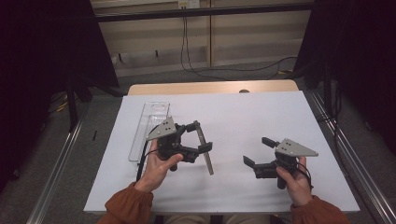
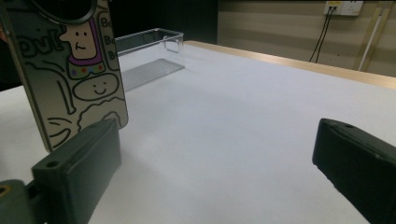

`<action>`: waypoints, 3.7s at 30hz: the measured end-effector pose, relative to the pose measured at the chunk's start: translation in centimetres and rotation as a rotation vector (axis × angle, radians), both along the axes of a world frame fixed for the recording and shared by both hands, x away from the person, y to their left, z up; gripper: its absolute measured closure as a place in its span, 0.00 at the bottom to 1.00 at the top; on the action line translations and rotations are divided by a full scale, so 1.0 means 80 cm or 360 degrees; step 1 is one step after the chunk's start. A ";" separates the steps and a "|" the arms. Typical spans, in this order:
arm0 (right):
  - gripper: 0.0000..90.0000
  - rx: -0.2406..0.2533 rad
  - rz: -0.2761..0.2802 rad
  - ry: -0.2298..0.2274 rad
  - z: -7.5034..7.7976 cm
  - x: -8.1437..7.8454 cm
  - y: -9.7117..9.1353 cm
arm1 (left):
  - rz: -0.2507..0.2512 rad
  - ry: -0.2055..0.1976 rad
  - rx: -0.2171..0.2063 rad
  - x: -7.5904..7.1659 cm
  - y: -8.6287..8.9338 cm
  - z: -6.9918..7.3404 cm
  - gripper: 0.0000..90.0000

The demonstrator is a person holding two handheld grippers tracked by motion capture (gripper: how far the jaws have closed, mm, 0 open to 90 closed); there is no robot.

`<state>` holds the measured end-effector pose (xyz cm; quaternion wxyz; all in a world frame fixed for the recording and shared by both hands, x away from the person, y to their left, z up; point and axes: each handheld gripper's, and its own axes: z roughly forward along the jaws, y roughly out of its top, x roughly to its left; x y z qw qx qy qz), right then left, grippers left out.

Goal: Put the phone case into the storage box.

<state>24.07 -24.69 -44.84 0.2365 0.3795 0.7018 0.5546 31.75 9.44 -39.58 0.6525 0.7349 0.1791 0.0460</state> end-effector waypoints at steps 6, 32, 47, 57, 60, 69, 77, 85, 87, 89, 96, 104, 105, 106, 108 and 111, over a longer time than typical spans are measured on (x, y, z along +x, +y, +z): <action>0.01 -0.0033 -0.0140 -0.0041 -0.001 -0.012 -0.012 | 0.0081 -0.0004 0.0008 0.002 0.007 0.004 0.13; 0.00 -0.0056 -0.0411 -0.0063 -0.010 -0.053 -0.053 | 0.0386 -0.0008 -0.0039 0.015 0.046 0.027 0.13; 0.00 -0.0057 -0.0468 -0.0089 -0.011 -0.069 -0.073 | 0.0533 -0.0033 0.0011 0.022 0.071 0.054 0.13; 0.00 -0.0064 -0.0465 -0.0066 -0.015 -0.064 -0.072 | 0.0605 -0.0039 0.0024 0.031 0.091 0.060 0.13; 0.00 -0.0084 -0.0464 -0.0065 -0.017 -0.064 -0.073 | 0.0634 -0.0050 0.0038 0.035 0.096 0.062 0.13; 0.00 -0.0070 -0.0473 -0.0070 -0.017 -0.064 -0.074 | 0.0761 -0.0088 0.0035 0.048 0.113 0.072 0.13; 0.00 -0.0029 -0.0492 -0.0050 -0.017 -0.063 -0.075 | 0.0836 -0.0095 0.0073 0.059 0.122 0.072 0.13; 0.00 -0.0011 -0.0491 -0.0063 -0.017 -0.064 -0.074 | 0.0927 -0.0103 0.0073 0.074 0.131 0.073 0.13; 0.00 -0.0012 -0.0484 -0.0067 -0.017 -0.064 -0.074 | 0.0938 -0.0099 0.0084 0.079 0.132 0.072 0.13; 0.00 -0.0018 -0.0480 -0.0072 -0.017 -0.064 -0.074 | 0.0952 -0.0096 0.0090 0.084 0.132 0.071 0.13; 0.00 -0.0018 -0.0479 -0.0077 -0.017 -0.064 -0.074 | 0.1011 -0.0096 0.0103 0.098 0.137 0.069 0.13; 0.00 -0.0020 -0.0461 -0.0080 -0.017 -0.064 -0.073 | 0.1083 -0.0088 0.0126 0.113 0.144 0.062 0.13; 0.00 -0.0015 -0.0460 -0.0077 -0.017 -0.064 -0.073 | 0.1090 -0.0093 0.0143 0.114 0.145 0.061 0.13; 0.00 -0.0012 -0.0463 -0.0076 -0.017 -0.064 -0.073 | 0.1094 -0.0089 0.0140 0.115 0.145 0.060 0.13; 0.00 -0.0008 -0.0459 -0.0073 -0.018 -0.064 -0.073 | 0.1081 -0.0106 0.0128 0.118 0.145 0.057 0.13; 0.00 -0.0008 -0.0454 -0.0072 -0.018 -0.064 -0.072 | 0.1107 -0.0122 0.0143 0.124 0.147 0.054 0.13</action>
